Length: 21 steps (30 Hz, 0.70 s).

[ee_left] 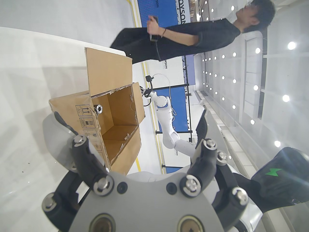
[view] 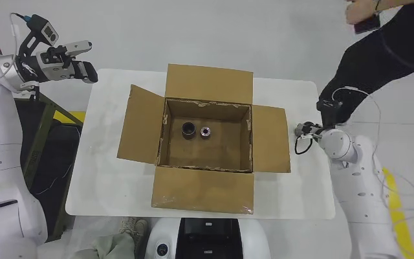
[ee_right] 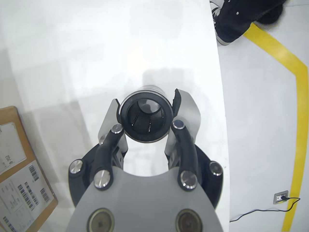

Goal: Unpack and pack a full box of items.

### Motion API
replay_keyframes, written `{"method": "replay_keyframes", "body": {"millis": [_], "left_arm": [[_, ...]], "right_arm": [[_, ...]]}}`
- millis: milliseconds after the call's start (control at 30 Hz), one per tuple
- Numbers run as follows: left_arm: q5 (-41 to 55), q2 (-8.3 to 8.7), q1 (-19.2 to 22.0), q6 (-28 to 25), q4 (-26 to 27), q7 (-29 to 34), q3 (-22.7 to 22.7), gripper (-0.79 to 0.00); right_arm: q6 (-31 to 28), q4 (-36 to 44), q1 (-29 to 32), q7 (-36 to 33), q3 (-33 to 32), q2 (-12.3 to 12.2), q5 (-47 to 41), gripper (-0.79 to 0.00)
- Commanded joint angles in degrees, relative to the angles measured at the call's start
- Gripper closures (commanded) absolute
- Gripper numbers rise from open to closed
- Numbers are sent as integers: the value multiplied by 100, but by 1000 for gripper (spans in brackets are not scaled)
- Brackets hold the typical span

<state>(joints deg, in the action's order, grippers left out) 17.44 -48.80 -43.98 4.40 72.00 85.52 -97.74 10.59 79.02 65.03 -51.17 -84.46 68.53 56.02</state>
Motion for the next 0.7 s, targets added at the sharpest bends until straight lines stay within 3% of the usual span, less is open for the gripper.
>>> {"method": "replay_keyframes", "body": {"millis": [0, 100, 167, 500, 667], "left_arm": [[0, 0, 0, 0, 0, 0, 0, -785], [0, 0, 0, 0, 0, 0, 0, -785], [0, 0, 0, 0, 0, 0, 0, -785], [0, 0, 0, 0, 0, 0, 0, -785], [0, 0, 0, 0, 0, 0, 0, -785]], "right_arm": [[7, -33, -26, -8, 39, 3, 8, -363], [17, -84, -59, -16, 71, 6, -5, -499], [28, -94, -76, -27, 67, 3, -10, -542], [176, 981, 325, 81, -432, -79, -58, -606], [167, 1965, 647, 68, -556, -115, 122, -554]]}}
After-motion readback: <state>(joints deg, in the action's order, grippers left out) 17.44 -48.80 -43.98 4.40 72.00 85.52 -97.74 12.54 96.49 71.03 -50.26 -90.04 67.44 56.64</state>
